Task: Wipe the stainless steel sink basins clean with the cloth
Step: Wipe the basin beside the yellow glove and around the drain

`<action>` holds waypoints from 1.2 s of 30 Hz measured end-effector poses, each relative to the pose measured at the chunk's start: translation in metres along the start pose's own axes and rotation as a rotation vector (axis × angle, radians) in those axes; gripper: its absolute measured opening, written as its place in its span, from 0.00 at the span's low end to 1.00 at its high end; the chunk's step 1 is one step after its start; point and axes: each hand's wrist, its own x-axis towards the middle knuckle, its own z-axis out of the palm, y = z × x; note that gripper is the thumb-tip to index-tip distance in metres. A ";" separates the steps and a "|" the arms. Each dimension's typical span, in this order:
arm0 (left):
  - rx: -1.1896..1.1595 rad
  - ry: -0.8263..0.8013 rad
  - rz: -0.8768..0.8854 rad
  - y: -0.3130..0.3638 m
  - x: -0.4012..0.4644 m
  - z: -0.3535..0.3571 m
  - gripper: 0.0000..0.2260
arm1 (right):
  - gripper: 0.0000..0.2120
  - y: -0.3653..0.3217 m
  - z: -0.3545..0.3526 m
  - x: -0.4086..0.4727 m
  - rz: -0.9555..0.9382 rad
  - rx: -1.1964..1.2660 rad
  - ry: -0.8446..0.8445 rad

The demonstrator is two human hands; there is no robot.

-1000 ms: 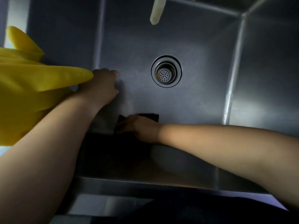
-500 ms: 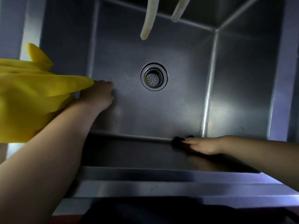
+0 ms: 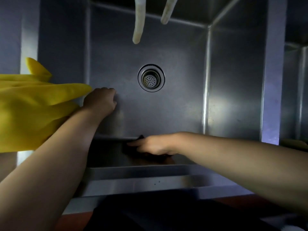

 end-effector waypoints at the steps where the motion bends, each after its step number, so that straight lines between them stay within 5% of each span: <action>1: 0.011 -0.009 0.000 0.000 -0.001 0.001 0.17 | 0.21 -0.011 0.006 0.006 -0.039 -0.005 -0.009; 7: 0.033 -0.045 -0.005 -0.002 -0.006 0.007 0.17 | 0.22 0.009 -0.001 0.003 -0.154 -0.200 -0.065; 16: 0.142 -0.098 0.043 0.015 -0.014 0.007 0.14 | 0.24 0.112 -0.053 -0.065 0.350 -0.209 -0.051; 27: 0.137 -0.073 0.119 0.023 -0.015 0.020 0.16 | 0.22 0.029 -0.017 -0.050 -0.091 -0.266 -0.041; 30: 0.173 -0.096 0.113 0.029 -0.013 0.018 0.17 | 0.20 0.059 -0.030 -0.056 0.003 -0.217 0.007; 36: 0.244 -0.125 0.197 0.047 -0.001 0.012 0.17 | 0.15 0.121 -0.071 -0.056 0.311 -0.539 0.081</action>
